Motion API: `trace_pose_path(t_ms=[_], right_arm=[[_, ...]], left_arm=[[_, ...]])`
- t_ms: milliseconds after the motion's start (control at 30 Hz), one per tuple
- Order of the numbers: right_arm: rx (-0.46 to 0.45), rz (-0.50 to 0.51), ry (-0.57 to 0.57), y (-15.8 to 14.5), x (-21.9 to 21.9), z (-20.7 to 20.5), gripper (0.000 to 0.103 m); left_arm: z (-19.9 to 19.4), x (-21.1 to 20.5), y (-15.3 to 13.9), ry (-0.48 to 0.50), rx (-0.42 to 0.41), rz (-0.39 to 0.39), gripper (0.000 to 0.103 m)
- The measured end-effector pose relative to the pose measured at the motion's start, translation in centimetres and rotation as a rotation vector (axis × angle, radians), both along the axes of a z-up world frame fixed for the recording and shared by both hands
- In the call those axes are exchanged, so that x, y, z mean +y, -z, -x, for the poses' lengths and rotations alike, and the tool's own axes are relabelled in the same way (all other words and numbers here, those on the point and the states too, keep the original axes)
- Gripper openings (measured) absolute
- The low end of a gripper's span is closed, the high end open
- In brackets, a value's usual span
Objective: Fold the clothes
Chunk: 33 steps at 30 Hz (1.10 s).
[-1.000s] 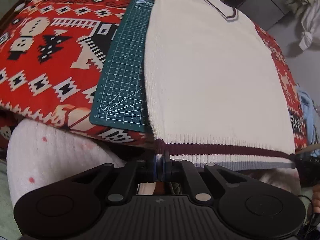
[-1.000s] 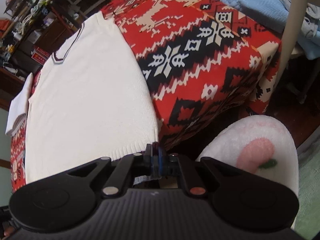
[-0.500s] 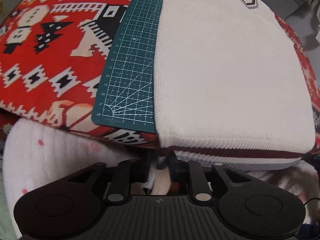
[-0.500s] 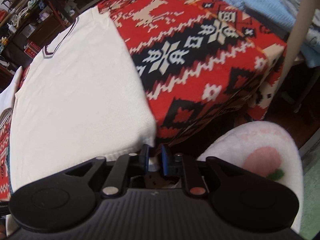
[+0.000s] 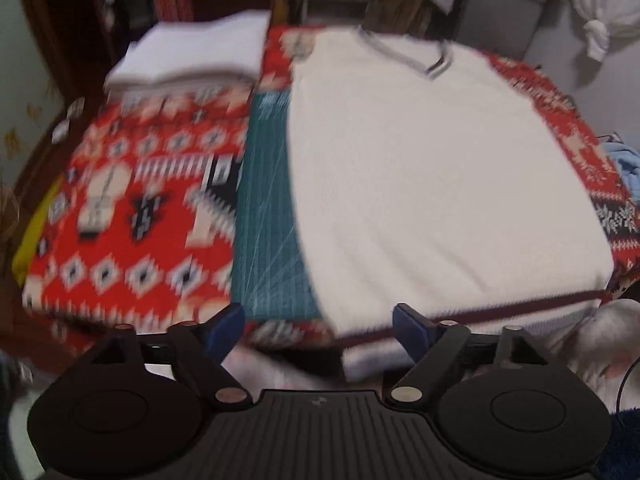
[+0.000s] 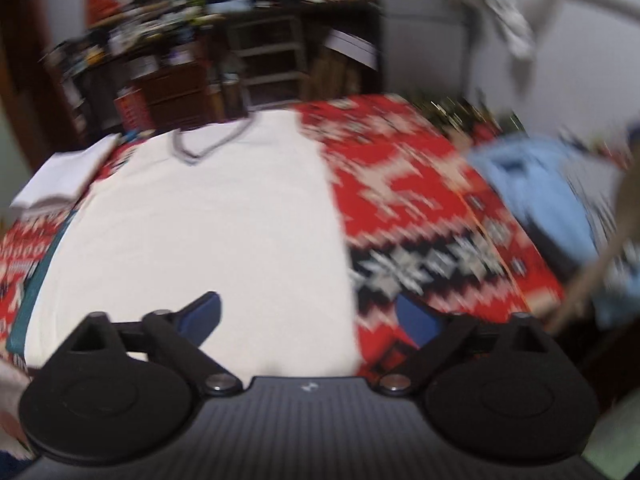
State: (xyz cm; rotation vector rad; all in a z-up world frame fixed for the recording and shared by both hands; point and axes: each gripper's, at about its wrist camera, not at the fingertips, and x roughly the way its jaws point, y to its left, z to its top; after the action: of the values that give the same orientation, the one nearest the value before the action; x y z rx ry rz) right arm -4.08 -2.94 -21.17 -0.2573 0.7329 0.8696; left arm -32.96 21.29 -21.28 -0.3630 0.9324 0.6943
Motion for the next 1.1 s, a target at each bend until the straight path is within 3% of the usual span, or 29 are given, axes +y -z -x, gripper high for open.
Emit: trace_pose_path(t_ms=[100, 167, 267, 433, 667, 1100], right_arm=[[-0.062, -0.014, -0.082, 0.1, 2.5, 1.3, 0.102], [-0.076, 0.003, -0.106, 1.1, 4.3, 1.8, 0.102], [-0.071, 0.059, -0.118, 3.6, 6.4, 2.2, 0.103], [-0.055, 0.127, -0.107, 8.1, 7.6, 2.6, 0.102], [-0.046, 0.092, -0.065, 9.1, 6.8, 2.4, 0.103], [-0.136, -0.008, -0.061, 9.6, 4.7, 3.9, 0.103]], left_arm=[[-3.3, -0.3, 0.0, 0.053, -0.081, -0.084, 0.097], [-5.9, 0.1, 1.4, 0.073, -0.106, -0.119, 0.098], [-8.8, 0.1, 4.0, 0.073, -0.059, -0.146, 0.098], [-10.4, 0.1, 8.4, 0.117, 0.019, -0.128, 0.1], [-8.2, -0.2, 8.5, 0.055, -0.082, -0.103, 0.103], [-7.2, -2.0, 8.9, 0.026, -0.151, -0.19, 0.103]])
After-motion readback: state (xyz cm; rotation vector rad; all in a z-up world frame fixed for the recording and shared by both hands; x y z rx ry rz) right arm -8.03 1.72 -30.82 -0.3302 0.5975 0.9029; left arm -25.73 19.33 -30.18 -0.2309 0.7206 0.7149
